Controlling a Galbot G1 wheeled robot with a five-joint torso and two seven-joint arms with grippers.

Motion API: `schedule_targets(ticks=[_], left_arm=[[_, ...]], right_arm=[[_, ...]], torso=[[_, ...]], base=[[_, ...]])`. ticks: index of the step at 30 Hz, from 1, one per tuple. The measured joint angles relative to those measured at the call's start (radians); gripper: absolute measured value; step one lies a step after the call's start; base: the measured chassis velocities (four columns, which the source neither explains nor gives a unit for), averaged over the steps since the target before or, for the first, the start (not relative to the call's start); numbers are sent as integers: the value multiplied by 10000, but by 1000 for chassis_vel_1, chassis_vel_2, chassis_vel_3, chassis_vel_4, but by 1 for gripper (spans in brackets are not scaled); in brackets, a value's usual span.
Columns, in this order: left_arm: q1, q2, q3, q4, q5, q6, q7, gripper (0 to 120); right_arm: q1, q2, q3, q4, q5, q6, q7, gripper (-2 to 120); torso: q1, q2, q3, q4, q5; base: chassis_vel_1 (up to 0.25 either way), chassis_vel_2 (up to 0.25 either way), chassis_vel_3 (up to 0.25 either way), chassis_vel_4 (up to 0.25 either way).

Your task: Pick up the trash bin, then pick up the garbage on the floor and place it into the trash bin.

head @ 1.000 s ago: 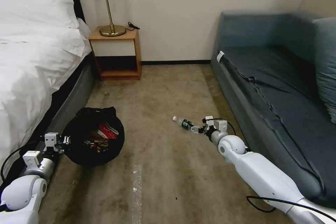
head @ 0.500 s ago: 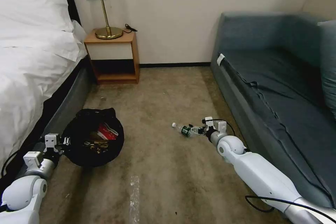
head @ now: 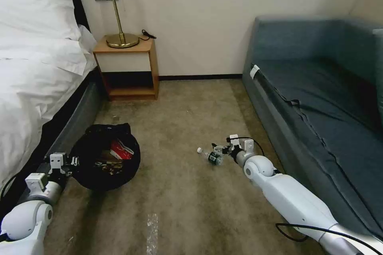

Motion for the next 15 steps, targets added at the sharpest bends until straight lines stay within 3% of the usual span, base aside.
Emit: schedule_targets(ticks=[15], left_arm=[[-79, 11, -12, 232, -3, -117, 173, 1]], right_arm=[[-241, 9, -524, -29, -482, -199, -346, 100]], torso=[[0, 0, 0, -1, 2]], base=[[-84, 88, 85, -92]])
